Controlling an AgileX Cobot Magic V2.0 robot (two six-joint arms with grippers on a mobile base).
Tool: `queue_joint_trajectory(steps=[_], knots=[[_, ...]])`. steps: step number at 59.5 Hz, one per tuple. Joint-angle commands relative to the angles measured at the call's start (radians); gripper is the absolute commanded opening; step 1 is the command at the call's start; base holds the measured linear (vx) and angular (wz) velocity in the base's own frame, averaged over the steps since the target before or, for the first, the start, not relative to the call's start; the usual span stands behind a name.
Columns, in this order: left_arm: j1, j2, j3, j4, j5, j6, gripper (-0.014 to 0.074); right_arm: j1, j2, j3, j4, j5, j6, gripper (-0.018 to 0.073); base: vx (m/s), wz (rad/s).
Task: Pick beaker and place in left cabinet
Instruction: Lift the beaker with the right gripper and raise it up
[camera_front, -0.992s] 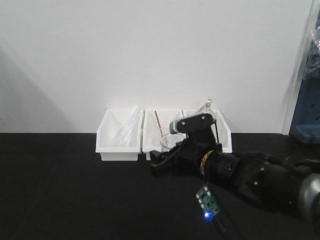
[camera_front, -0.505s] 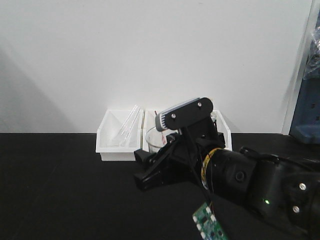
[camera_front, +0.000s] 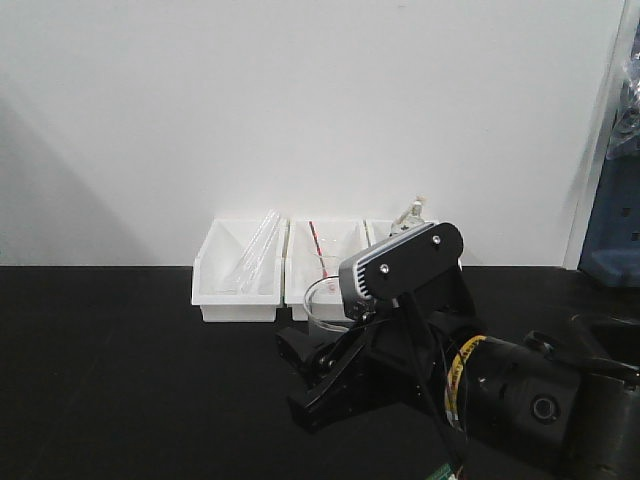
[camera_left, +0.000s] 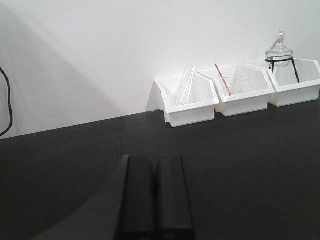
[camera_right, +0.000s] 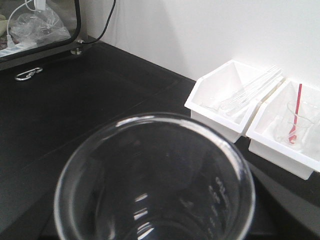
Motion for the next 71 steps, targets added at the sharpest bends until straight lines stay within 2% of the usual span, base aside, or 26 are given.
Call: queue_joint_trajectory(steps=[1, 71], knots=[[-0.001, -0.019, 0.016, -0.003, -0.075, -0.003, 0.0001, -0.003, -0.035, -0.030, -0.012, -0.063, 0.001, -0.0001, 0.00, 0.00], [-0.001, -0.019, 0.016, -0.003, -0.075, -0.003, 0.0001, -0.003, -0.035, -0.030, -0.012, -0.063, 0.001, -0.0001, -0.01, -0.01]])
